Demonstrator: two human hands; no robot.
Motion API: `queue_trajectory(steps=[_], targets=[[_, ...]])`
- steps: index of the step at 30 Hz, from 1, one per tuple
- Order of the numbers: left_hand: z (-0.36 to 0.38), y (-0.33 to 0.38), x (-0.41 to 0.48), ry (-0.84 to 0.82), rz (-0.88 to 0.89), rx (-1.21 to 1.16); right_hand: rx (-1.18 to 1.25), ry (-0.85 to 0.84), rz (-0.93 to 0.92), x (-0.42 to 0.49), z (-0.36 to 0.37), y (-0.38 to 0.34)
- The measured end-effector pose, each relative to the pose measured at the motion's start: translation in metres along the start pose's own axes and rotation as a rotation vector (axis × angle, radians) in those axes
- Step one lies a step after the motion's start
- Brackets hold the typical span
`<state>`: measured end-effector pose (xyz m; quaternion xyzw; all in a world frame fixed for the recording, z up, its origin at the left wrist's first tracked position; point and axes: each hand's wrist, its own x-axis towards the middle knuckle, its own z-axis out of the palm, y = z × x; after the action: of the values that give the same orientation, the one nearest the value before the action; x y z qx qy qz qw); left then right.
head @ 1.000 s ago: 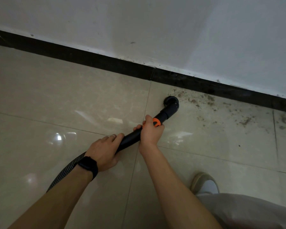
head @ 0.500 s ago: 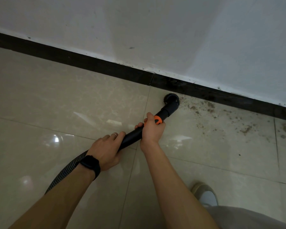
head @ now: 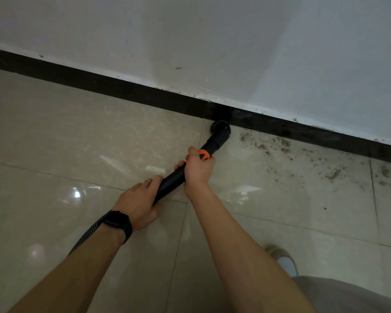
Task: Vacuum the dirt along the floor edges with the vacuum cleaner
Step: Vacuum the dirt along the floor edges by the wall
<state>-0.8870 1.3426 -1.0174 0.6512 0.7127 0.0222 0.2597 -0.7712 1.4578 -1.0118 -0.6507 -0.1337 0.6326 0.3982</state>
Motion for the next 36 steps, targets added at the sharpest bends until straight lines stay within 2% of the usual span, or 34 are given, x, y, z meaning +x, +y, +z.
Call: queue_trajectory(steps=[6, 16, 25, 36], targets=[[0.008, -0.009, -0.033, -0.045, 0.075, 0.014, 0.046, 0.094, 0.034, -0.027, -0.023, 0.029], [0.035, 0.03, -0.054, -0.192, 0.3, 0.088, 0.181, 0.28, -0.016, -0.048, -0.103, 0.042], [0.034, 0.042, -0.034, -0.143, 0.239, 0.078, 0.145, 0.148, -0.007, -0.03, -0.095, 0.012], [0.036, 0.055, -0.013, -0.094, 0.164, 0.072, 0.116, 0.078, -0.016, -0.005, -0.089, -0.006]])
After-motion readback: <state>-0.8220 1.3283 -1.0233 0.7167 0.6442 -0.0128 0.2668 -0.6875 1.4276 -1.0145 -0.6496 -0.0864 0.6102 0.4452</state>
